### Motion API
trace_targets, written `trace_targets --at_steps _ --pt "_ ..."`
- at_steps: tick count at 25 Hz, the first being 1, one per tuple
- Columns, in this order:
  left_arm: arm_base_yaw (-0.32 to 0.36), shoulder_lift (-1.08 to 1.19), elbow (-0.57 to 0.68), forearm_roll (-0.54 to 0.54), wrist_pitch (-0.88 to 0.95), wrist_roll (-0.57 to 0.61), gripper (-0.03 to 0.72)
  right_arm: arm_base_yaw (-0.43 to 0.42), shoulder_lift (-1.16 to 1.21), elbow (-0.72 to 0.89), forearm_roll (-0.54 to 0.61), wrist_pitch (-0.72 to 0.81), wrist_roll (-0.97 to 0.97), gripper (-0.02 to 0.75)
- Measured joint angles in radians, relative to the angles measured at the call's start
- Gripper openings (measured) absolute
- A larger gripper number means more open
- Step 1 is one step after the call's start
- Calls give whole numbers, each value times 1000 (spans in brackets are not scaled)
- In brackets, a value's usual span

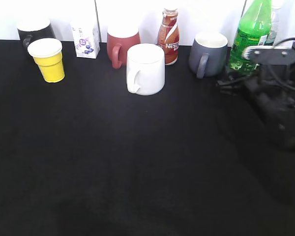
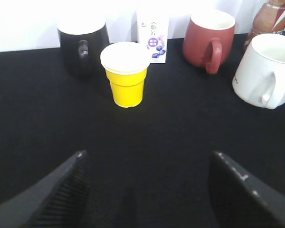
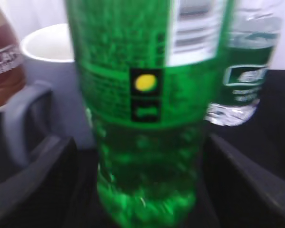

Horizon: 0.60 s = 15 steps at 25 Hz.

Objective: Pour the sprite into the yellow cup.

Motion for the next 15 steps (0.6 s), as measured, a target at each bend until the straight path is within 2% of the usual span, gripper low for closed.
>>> trace_targets --at_steps 2,4,5,6,7,8,9,10,11,12,13,14,15 --pt "0 0 0 -1 0 0 585 0 -68 50 0 4 0 619" --pt "0 0 0 -18 9 0 584 0 -261 104 0 209 -16 612" --pt "0 0 -7 -34 50 0 584 0 -373 106 0 364 -63 605" --pt "0 0 -26 -42 107 0 584 0 -433 104 0 449 -99 600" --pt "0 0 -49 -44 157 0 584 0 -540 83 8 654 -153 594" --pt "0 0 -72 -50 213 0 584 0 -682 14 11 954 -191 594" --pt "0 0 -92 -50 274 0 584 0 -722 -17 11 1084 -192 594" --pt "0 0 -114 -84 356 0 584 0 -799 -106 -8 1355 -173 594" --pt "0 0 -134 -126 438 0 584 0 -814 -147 -36 1455 -141 594" --pt "0 0 -154 -173 528 0 584 0 -828 -238 -174 1739 -4 594" --pt "0 -1 -174 -205 614 0 584 0 -830 -288 -289 1900 98 594" --pt "0 -4 -198 -221 708 5 578 0 -838 -310 -358 2014 140 594" --pt "0 -9 -229 -230 820 39 569 0 -866 -315 -386 2066 158 592"
